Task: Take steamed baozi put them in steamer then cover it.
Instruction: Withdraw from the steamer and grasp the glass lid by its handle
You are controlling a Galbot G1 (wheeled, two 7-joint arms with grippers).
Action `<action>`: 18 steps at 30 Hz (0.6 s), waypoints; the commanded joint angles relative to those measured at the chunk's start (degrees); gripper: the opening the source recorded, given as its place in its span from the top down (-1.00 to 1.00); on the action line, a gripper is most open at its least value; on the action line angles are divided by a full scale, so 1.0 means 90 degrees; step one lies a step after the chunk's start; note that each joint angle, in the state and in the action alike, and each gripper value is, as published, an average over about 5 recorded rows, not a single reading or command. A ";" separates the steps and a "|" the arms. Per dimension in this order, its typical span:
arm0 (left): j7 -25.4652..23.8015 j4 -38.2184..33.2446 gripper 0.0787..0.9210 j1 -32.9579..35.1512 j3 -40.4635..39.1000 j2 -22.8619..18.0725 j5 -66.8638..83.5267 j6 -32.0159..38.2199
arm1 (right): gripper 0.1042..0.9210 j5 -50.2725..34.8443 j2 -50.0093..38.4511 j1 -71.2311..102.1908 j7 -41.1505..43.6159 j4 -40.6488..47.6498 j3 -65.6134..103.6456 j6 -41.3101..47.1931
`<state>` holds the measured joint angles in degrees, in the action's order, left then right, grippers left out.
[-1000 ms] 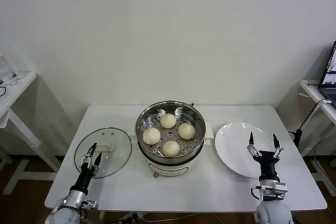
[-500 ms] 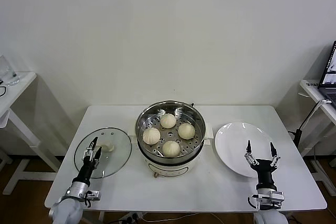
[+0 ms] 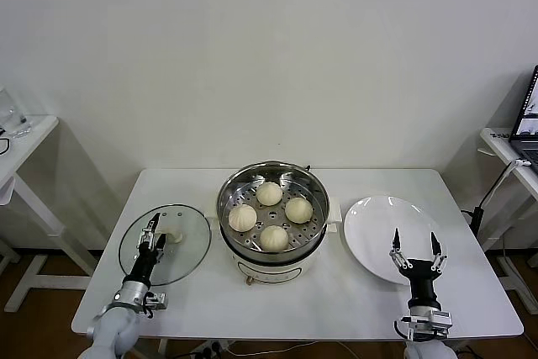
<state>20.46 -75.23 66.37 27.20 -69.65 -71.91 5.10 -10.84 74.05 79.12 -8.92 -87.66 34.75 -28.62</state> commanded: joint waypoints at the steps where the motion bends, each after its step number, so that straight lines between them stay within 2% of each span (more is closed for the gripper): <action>1: -0.0152 0.0044 -0.77 -0.0142 -0.0110 0.0001 0.0176 -0.0104 | -0.76 0.0056 0.0053 0.0015 0.0011 0.0022 0.0006 -0.0023; 4: -0.0204 0.0091 -0.76 -0.0166 -0.0139 0.0014 0.0171 -0.0142 | -0.76 0.0077 0.0077 0.0005 0.0010 0.0017 0.0006 -0.0019; 7: -0.0252 0.0133 -0.67 -0.0188 -0.0140 0.0020 0.0171 -0.0176 | -0.76 0.0105 0.0098 0.0001 0.0009 0.0008 0.0002 -0.0016; 18: -0.0356 0.0248 0.07 -0.0236 -0.0144 0.0026 0.0171 -0.0218 | -0.76 0.0163 0.0119 -0.0030 0.0005 0.0028 0.0002 -0.0019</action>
<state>17.78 -73.65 64.61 26.13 -69.43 -70.65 3.29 -9.55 75.03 78.86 -8.86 -87.39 34.72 -28.72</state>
